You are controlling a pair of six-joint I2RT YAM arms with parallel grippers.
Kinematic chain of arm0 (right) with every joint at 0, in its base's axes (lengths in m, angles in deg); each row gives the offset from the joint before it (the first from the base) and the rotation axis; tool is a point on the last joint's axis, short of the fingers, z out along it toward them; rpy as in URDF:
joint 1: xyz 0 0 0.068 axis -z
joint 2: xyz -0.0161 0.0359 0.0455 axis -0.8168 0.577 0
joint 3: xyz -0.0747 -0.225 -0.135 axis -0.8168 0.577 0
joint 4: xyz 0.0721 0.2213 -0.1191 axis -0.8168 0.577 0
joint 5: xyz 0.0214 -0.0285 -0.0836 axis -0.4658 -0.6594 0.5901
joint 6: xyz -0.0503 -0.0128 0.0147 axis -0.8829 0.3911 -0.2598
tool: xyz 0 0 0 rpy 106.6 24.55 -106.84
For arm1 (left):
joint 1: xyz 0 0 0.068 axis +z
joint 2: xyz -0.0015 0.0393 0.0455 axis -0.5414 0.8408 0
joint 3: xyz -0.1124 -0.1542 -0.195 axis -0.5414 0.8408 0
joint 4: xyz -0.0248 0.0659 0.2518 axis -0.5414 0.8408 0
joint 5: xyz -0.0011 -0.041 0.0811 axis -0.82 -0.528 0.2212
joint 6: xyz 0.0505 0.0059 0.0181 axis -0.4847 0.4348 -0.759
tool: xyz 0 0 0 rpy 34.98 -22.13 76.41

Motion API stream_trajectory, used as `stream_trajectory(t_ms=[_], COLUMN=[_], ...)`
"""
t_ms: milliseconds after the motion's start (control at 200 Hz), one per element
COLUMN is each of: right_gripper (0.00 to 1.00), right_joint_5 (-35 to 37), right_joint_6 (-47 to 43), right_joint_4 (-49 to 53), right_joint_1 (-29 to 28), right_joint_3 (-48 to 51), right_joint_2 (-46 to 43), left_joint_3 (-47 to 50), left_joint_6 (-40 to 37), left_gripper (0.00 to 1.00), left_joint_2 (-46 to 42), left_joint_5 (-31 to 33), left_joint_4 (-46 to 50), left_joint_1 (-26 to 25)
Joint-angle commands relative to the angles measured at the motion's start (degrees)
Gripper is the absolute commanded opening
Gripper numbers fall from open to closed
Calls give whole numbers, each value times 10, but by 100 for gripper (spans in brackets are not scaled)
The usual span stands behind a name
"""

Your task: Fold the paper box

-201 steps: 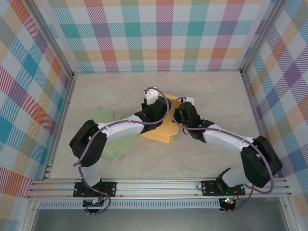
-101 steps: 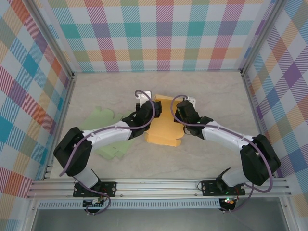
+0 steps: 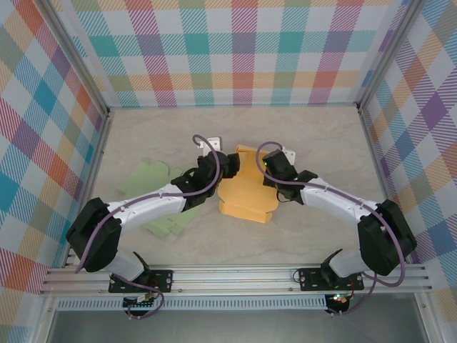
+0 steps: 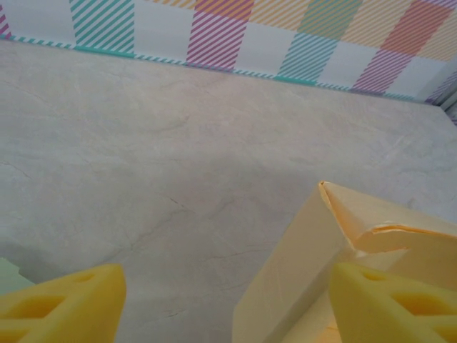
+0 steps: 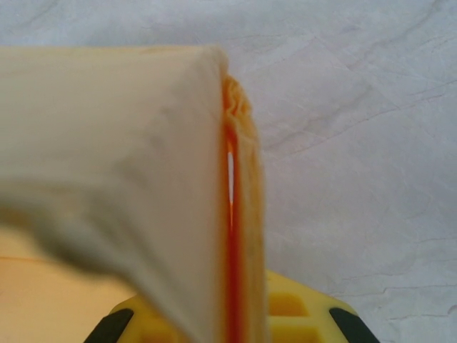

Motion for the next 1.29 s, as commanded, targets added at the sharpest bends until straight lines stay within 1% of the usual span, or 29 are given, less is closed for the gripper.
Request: stream_trajectory(t_ms=[0,80,180,280,400,470,550,635,765,880,1000,1040,1105,1180,1290], right_gripper=[0,0,0,0,0,0,0,0,0,0,0,0,0,0,0], right_joint_5=[2,-1,-4,-4,-8,-9,-17,-34,-69,-67,-63,-66,-68,-66,-51], right_joint_6=[10,10,9,9,8,8,13,27,56,74,88,88,85,79,72], right_joint_4=[11,10,8,8,11,13,17,15,1,0,-3,-5,-3,0,7], right_joint_1=[2,2,2,3,2,2,1,1,-3,-13,-22,-23,-24,-24,-24], right_joint_3=[-13,-10,-7,-6,-5,-5,-4,1,11,11,8,7,0,-7,-11], right_joint_2=[-24,-32,-38,-42,-46,-49,-50,-48,-39,-28,-17,-14,-8,-4,-7], left_joint_3=[1,9,18,17,12,9,5,-3,-19,-36,-46,-48,-49,-38,-16], left_joint_6=[-40,-60,-80,-98,-98,-98,-98,-98,-102,-102,-83,-86,-103,-121,-128], left_gripper=[70,67,66,65,53,40,32,27,15,7,1,1,2,12,16], left_joint_2=[11,15,19,30,42,46,53,64,88,111,127,131,135,131,110], left_joint_5=[-3,-17,-49,-65,-49,-26,-4,25,109,176,215,206,170,113,46], left_joint_4=[-6,-22,-47,-52,-47,-46,-51,-64,-85,-95,-94,-100,-112,-134,-153], left_joint_1=[-7,-8,-7,-7,-8,-8,-8,-11,-25,-34,-34,-34,-34,-34,-34])
